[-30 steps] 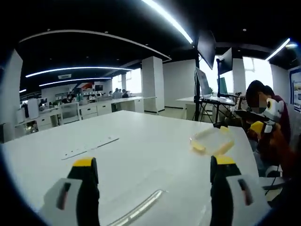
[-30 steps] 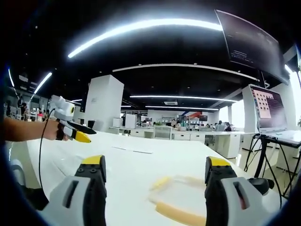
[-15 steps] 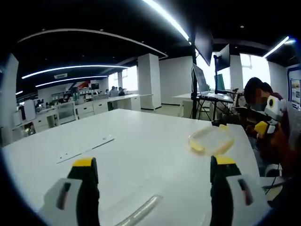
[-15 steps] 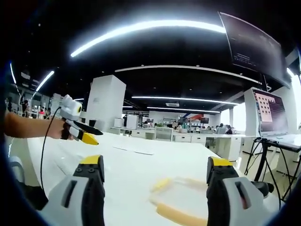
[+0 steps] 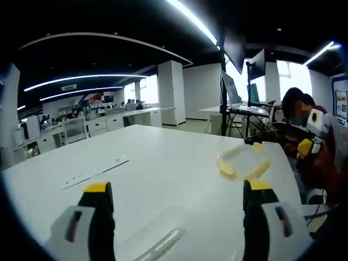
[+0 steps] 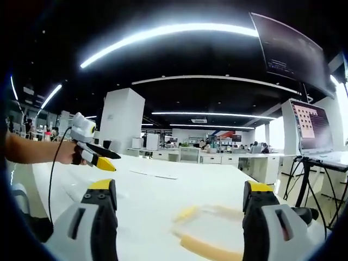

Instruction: Snap each plastic latch of the storage box into its locked position after aligning the lid with the box until every specified latch is closed and the lid sits flush.

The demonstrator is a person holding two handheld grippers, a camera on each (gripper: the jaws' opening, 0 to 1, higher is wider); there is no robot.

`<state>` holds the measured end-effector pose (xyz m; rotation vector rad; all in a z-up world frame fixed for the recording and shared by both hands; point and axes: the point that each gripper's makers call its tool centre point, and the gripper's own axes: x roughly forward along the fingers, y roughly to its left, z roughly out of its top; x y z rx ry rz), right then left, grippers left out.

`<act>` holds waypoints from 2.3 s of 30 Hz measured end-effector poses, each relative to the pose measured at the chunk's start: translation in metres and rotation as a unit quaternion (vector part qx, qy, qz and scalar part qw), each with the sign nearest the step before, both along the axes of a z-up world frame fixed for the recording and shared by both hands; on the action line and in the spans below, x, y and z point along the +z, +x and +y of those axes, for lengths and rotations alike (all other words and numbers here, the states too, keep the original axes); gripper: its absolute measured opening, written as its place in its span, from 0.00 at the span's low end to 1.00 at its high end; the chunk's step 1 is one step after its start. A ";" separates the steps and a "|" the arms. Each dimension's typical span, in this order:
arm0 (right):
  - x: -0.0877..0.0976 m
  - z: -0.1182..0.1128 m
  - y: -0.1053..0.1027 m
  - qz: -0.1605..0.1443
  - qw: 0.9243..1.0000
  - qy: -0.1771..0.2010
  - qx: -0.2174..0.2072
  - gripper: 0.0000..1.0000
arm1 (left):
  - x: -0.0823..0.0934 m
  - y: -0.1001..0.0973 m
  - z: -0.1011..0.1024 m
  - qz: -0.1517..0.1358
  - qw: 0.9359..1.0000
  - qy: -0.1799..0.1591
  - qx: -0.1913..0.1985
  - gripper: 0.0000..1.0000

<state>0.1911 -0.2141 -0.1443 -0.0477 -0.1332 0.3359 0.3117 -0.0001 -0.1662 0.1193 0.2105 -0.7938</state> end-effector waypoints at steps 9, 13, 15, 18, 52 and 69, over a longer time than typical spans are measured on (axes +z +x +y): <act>0.001 -0.002 -0.001 0.000 1.000 0.009 0.001 1.00 | -0.006 -0.002 -0.005 0.004 1.000 0.005 -0.002 1.00; 0.000 -0.002 -0.001 0.001 1.000 0.011 0.003 1.00 | -0.010 -0.003 -0.007 0.008 1.000 0.010 -0.003 1.00; -0.001 0.000 0.000 0.002 1.000 0.010 0.005 1.00 | -0.012 -0.002 -0.007 0.008 1.000 0.015 -0.003 1.00; -0.001 0.001 0.000 0.002 1.000 0.009 0.007 1.00 | -0.012 -0.003 -0.009 0.007 1.000 0.018 -0.003 1.00; -0.010 -0.014 0.004 0.015 1.000 0.012 0.000 1.00 | -0.013 0.006 -0.051 0.009 0.997 0.054 -0.054 1.00; -0.012 -0.015 0.006 0.017 1.000 0.013 -0.001 1.00 | -0.012 0.031 -0.064 0.018 0.994 0.071 -0.081 1.00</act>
